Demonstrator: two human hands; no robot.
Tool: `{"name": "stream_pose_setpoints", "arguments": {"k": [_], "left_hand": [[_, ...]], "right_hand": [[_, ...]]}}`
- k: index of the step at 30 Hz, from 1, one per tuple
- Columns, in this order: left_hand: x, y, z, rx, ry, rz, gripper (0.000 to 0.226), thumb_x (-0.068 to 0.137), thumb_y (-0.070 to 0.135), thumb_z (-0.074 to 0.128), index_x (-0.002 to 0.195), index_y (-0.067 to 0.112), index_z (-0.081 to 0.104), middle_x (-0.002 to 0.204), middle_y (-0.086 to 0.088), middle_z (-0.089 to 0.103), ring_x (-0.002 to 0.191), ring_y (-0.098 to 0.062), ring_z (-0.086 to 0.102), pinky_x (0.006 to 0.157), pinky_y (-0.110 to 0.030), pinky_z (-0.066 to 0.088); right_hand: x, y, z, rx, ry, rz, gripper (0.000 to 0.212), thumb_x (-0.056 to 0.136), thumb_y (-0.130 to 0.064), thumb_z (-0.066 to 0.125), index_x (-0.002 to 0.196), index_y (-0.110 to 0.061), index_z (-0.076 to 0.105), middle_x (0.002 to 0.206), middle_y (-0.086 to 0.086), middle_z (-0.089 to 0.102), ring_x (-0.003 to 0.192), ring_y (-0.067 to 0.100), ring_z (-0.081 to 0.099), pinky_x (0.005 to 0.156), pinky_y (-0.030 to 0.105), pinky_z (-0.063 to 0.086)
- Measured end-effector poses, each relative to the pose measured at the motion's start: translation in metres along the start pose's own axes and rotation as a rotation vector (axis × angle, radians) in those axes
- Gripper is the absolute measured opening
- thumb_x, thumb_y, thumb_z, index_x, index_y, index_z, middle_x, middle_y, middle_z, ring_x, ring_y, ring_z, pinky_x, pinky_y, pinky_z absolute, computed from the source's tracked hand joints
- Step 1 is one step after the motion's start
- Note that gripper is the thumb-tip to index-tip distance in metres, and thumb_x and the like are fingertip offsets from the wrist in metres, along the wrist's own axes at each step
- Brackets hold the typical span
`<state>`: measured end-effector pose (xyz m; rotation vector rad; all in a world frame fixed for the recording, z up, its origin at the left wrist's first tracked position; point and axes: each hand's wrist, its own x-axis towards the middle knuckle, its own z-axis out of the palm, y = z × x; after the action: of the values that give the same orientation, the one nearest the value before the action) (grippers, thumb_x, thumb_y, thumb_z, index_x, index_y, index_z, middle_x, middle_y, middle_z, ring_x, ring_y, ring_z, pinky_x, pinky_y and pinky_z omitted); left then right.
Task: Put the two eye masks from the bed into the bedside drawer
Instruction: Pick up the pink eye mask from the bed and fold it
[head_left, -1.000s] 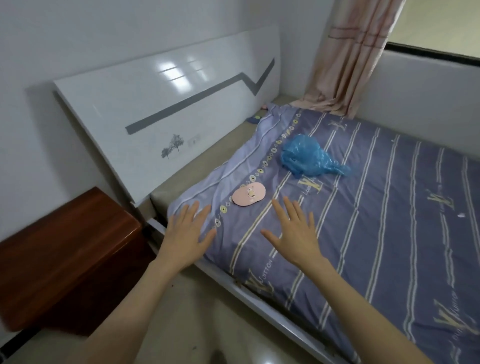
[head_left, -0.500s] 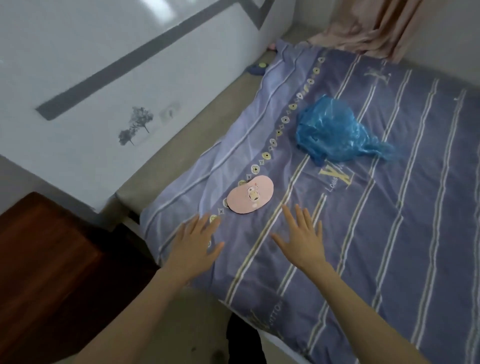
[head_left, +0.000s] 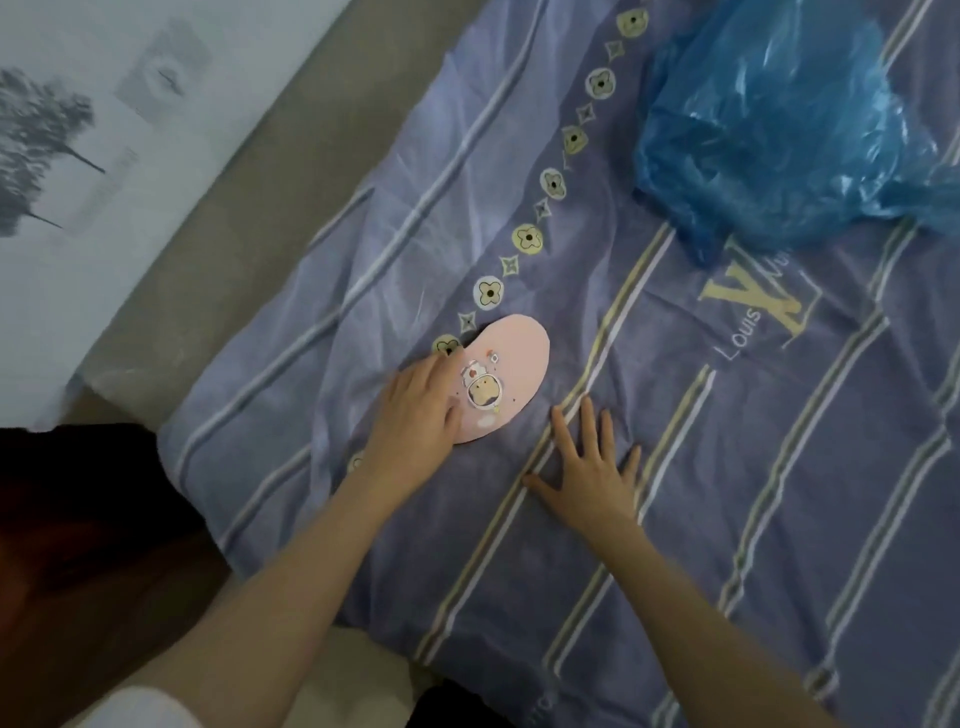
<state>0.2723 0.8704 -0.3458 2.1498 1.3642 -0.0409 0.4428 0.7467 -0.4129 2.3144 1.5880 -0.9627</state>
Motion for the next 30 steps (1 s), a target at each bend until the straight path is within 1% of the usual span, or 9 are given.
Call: {"name": "stream_pose_setpoints", "arguments": {"k": [6, 11, 15, 18, 20, 22, 25, 28, 30], "left_hand": [[0.007, 0.003, 0.006, -0.07, 0.015, -0.163, 0.024, 0.085, 0.012, 0.054, 0.108, 0.004, 0.054, 0.105, -0.019, 0.054, 0.099, -0.035, 0.05, 0.087, -0.048, 0.042], [-0.011, 0.006, -0.008, -0.315, 0.036, -0.238, 0.017, 0.086, 0.014, 0.057, 0.1, 0.004, 0.059, 0.102, -0.013, 0.06, 0.087, -0.019, 0.053, 0.072, -0.022, 0.035], [-0.036, 0.006, -0.029, -0.454, 0.046, -0.32, 0.016, 0.085, 0.016, 0.058, 0.096, 0.006, 0.06, 0.099, -0.009, 0.062, 0.089, -0.02, 0.055, 0.073, -0.021, 0.033], [-0.073, 0.007, -0.049, -0.547, 0.081, -0.298, 0.013, 0.084, 0.013, 0.06, 0.094, 0.006, 0.062, 0.096, -0.007, 0.065, 0.086, -0.018, 0.055, 0.064, -0.015, 0.032], [-0.102, 0.007, -0.066, -0.613, 0.097, -0.281, 0.006, 0.084, 0.015, 0.061, 0.087, 0.018, 0.064, 0.085, 0.005, 0.065, 0.078, -0.007, 0.056, 0.06, -0.009, 0.036], [-0.133, 0.006, -0.086, -0.628, 0.106, -0.242, 0.014, 0.084, 0.018, 0.061, 0.077, 0.029, 0.061, 0.075, 0.018, 0.061, 0.071, 0.005, 0.055, 0.059, -0.006, 0.037], [-0.181, -0.001, -0.117, -0.635, 0.151, -0.216, 0.008, 0.084, 0.016, 0.061, 0.09, 0.013, 0.065, 0.088, 0.007, 0.064, 0.082, -0.004, 0.056, 0.07, -0.013, 0.038], [-0.235, -0.011, -0.144, -0.617, 0.271, -0.204, 0.02, 0.083, 0.015, 0.062, 0.101, 0.006, 0.064, 0.095, 0.003, 0.062, 0.086, -0.008, 0.055, 0.071, -0.001, 0.038], [-0.276, -0.017, -0.159, -0.587, 0.354, -0.176, 0.021, 0.082, 0.014, 0.063, 0.101, 0.006, 0.064, 0.094, 0.003, 0.061, 0.082, -0.004, 0.054, 0.07, 0.002, 0.036]], "right_hand": [[0.002, -0.001, 0.008, -0.014, 0.05, 0.003, 0.089, 0.077, -0.069, 0.041, 0.141, -0.038, -0.014, 0.158, 0.003, -0.013, 0.144, 0.028, -0.011, 0.11, 0.066, -0.001], [-0.002, -0.005, -0.011, 0.0, -0.046, -0.002, 0.08, 0.084, -0.058, 0.042, 0.144, -0.034, -0.006, 0.158, 0.004, -0.013, 0.144, 0.03, -0.01, 0.11, 0.067, 0.003], [-0.011, -0.027, -0.049, 0.369, -0.03, 0.119, 0.06, 0.093, -0.043, 0.037, 0.145, -0.024, 0.015, 0.158, 0.005, 0.01, 0.145, 0.027, 0.005, 0.115, 0.06, 0.008], [-0.048, -0.063, -0.075, 0.645, 0.126, -0.065, 0.06, 0.091, -0.041, 0.045, 0.144, -0.02, 0.022, 0.156, 0.004, 0.019, 0.145, 0.02, 0.011, 0.118, 0.048, 0.013], [-0.079, -0.09, -0.087, 0.665, 0.115, -0.252, 0.066, 0.088, -0.042, 0.051, 0.143, -0.022, 0.022, 0.156, -0.001, 0.018, 0.145, 0.015, 0.009, 0.119, 0.042, 0.012], [-0.107, -0.116, -0.096, 0.642, 0.061, -0.376, 0.071, 0.085, -0.043, 0.057, 0.143, -0.025, 0.021, 0.156, -0.004, 0.017, 0.144, 0.011, 0.009, 0.118, 0.035, 0.012], [-0.144, -0.155, -0.107, 0.701, -0.049, -0.475, 0.074, 0.082, -0.035, 0.064, 0.143, -0.024, 0.023, 0.153, -0.006, 0.026, 0.139, 0.006, 0.021, 0.113, 0.028, 0.021], [-0.183, -0.19, -0.106, 0.766, -0.15, -0.512, 0.07, 0.079, -0.027, 0.068, 0.139, -0.023, 0.032, 0.138, -0.006, 0.043, 0.123, 0.006, 0.042, 0.098, 0.021, 0.037], [-0.214, -0.214, -0.1, 0.791, -0.145, -0.565, 0.055, 0.079, -0.021, 0.068, 0.129, -0.021, 0.045, 0.121, -0.004, 0.055, 0.105, 0.003, 0.053, 0.083, 0.015, 0.044]]}}
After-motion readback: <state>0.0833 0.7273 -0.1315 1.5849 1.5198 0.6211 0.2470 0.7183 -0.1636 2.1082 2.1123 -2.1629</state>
